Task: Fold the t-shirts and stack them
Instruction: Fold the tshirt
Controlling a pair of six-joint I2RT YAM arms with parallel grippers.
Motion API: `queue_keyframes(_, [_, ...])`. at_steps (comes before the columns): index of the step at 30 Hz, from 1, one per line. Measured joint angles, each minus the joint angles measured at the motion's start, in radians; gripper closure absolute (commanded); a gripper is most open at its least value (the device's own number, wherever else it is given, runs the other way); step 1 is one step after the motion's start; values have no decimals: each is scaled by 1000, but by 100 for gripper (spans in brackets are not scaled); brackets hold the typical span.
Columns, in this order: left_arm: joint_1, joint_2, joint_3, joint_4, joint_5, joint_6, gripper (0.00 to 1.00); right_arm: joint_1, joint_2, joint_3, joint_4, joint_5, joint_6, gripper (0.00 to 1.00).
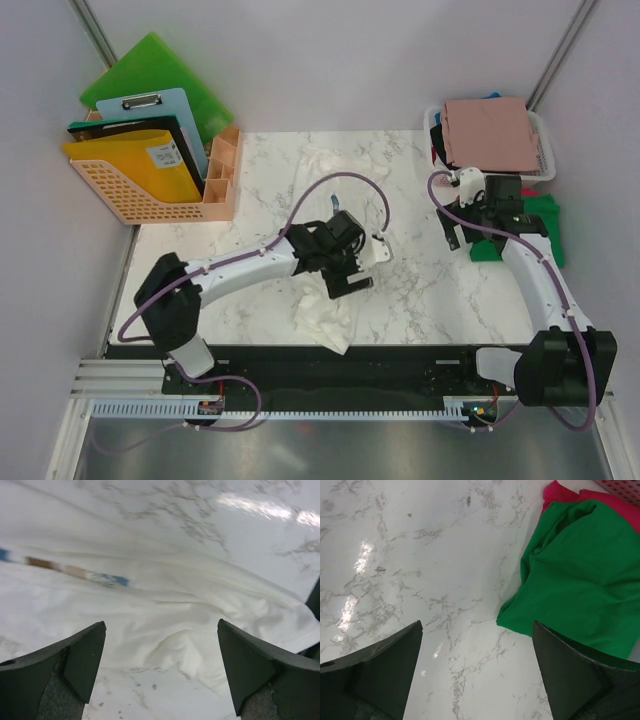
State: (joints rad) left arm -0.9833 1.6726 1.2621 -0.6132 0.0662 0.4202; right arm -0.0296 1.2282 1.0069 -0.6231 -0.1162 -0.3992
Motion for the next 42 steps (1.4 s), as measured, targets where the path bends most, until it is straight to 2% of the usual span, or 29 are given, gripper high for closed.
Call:
queue_keyframes(3, [127, -113, 26, 29, -62, 0, 0, 0, -47, -9, -27, -64, -13, 2])
queue_keyframes(9, [500, -397, -6, 198, -286, 18, 0, 0, -94, -14, -51, -151, -32, 2])
queue_keyframes(13, [684, -524, -128, 248, -354, 18, 0, 1, -25, -11, -72, -238, -32, 2])
queue_keyframes(16, [767, -602, -264, 249, -355, 18, 0, 29, 95, 57, -125, -292, -19, 6])
queue_keyframes(19, [787, -660, -369, 233, -355, 17, 0, 111, 243, 207, -149, -301, 8, 2])
queue_keyframes(23, [793, -726, -457, 216, -352, 6, 0, 219, 499, 527, -151, -310, 80, 2])
queue_keyframes(32, [842, -795, -530, 175, -352, -18, 0, 383, 1080, 1242, -182, -193, 211, 6])
queue_keyframes(34, [843, -832, -533, 150, -352, -24, 0, 414, 1170, 1310, -182, -151, 215, 6])
queue_keyframes(38, [843, -885, -539, 129, -353, -30, 0, 459, 1263, 1316, -213, -120, 223, 6])
queue_keyframes(42, [843, -899, -564, 117, -352, -31, 0, 463, 1270, 1264, -200, -95, 235, 19])
